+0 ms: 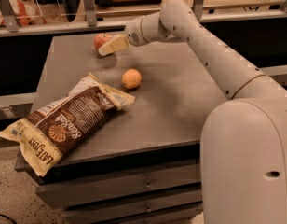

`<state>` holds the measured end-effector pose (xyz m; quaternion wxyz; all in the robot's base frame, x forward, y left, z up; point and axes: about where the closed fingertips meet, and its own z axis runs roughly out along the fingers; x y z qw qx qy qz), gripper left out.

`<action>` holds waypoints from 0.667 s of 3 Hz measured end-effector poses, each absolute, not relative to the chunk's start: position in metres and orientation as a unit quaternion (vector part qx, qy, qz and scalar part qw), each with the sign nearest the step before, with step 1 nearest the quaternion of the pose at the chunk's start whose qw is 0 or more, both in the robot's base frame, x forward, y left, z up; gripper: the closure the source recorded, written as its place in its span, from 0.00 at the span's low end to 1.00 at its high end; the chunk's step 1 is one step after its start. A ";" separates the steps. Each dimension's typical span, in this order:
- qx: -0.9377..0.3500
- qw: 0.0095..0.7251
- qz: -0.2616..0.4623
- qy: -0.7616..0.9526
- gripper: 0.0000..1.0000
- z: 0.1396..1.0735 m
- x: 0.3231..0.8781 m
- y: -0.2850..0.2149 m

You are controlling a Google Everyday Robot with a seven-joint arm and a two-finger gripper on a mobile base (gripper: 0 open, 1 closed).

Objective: Pick apple

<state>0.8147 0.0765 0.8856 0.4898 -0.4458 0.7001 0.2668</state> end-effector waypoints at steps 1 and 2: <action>-0.451 0.475 0.269 0.707 0.00 0.877 0.820 0.077; -0.457 0.469 0.268 0.707 0.00 0.872 0.827 0.077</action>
Offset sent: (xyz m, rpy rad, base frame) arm 0.0235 -0.0073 -0.0127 -0.0456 0.0283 0.0231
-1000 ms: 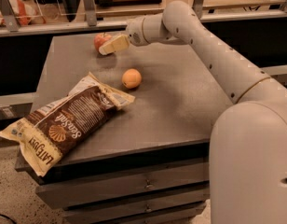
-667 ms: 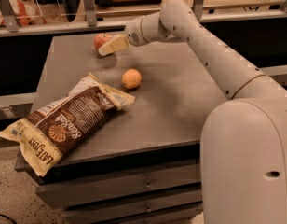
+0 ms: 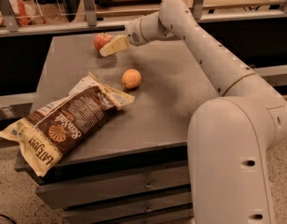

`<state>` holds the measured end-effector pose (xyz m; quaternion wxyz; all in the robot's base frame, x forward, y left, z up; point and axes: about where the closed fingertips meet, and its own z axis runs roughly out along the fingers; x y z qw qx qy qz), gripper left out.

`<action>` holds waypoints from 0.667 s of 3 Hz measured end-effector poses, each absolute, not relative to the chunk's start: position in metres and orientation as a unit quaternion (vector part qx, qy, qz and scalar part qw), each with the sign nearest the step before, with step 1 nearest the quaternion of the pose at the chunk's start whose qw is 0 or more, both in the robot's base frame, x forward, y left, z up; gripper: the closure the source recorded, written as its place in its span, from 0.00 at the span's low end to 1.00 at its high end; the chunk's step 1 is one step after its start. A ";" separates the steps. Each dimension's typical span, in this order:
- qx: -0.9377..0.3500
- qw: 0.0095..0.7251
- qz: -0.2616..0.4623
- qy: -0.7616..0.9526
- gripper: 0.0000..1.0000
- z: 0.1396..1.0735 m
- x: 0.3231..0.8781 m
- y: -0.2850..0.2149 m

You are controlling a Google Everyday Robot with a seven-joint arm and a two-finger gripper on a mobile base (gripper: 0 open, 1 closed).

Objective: Pick apple

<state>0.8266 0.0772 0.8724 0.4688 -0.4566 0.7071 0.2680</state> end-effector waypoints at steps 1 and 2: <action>-0.465 0.470 0.267 0.702 0.00 0.871 0.833 0.081; -0.470 0.471 0.269 0.696 0.00 0.868 0.839 0.086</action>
Offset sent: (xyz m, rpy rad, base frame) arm 0.0247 0.0069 -0.0013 0.0002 -0.0343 0.0371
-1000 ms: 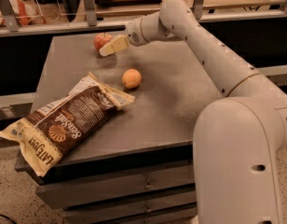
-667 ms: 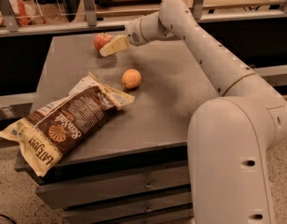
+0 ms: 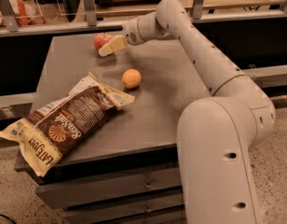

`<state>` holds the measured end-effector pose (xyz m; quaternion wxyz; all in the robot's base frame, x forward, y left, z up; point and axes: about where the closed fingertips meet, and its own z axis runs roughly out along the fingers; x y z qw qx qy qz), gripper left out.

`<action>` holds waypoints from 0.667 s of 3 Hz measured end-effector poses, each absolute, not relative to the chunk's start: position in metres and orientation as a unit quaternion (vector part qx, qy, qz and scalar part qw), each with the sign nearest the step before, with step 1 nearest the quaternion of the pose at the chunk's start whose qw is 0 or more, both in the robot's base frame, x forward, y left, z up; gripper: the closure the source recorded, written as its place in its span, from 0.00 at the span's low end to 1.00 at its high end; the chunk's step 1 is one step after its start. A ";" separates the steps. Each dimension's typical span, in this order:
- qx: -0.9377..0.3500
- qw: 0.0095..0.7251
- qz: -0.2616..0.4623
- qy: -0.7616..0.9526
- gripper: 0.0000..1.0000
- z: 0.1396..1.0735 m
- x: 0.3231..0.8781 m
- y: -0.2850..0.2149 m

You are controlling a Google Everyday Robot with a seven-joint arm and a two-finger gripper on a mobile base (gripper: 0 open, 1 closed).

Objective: Pick apple

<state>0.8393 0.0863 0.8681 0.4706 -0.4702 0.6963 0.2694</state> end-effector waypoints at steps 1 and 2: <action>-0.477 0.470 0.272 0.691 0.00 0.866 0.844 0.091; -0.483 0.466 0.277 0.687 0.18 0.862 0.846 0.097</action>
Offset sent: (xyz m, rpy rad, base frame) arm 0.0146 0.0089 -0.0024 0.0001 -0.0061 0.0496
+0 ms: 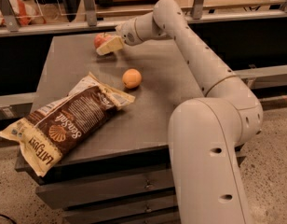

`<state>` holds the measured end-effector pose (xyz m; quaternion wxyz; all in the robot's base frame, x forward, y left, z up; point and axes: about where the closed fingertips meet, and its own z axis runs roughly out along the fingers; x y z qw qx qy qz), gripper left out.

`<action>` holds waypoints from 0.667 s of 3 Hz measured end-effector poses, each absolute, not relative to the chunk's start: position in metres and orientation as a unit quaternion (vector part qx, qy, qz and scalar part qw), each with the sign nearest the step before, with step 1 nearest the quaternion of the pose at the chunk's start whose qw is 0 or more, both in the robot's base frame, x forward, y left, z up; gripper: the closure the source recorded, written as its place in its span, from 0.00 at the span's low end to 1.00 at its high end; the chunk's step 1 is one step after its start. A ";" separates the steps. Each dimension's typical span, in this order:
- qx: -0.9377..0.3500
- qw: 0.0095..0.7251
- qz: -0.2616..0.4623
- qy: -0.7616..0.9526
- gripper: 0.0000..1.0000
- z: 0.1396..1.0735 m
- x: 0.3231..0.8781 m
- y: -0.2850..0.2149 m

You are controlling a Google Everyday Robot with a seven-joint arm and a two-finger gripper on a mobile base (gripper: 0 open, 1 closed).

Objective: Pick apple

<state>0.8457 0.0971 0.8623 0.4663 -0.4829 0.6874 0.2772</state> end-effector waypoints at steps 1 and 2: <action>-0.487 0.463 0.281 0.685 0.41 0.861 0.846 0.101; -0.490 0.464 0.281 0.683 0.64 0.861 0.847 0.101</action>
Offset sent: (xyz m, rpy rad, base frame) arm 0.0066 -0.0052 0.0055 -0.0007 -0.0140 0.0161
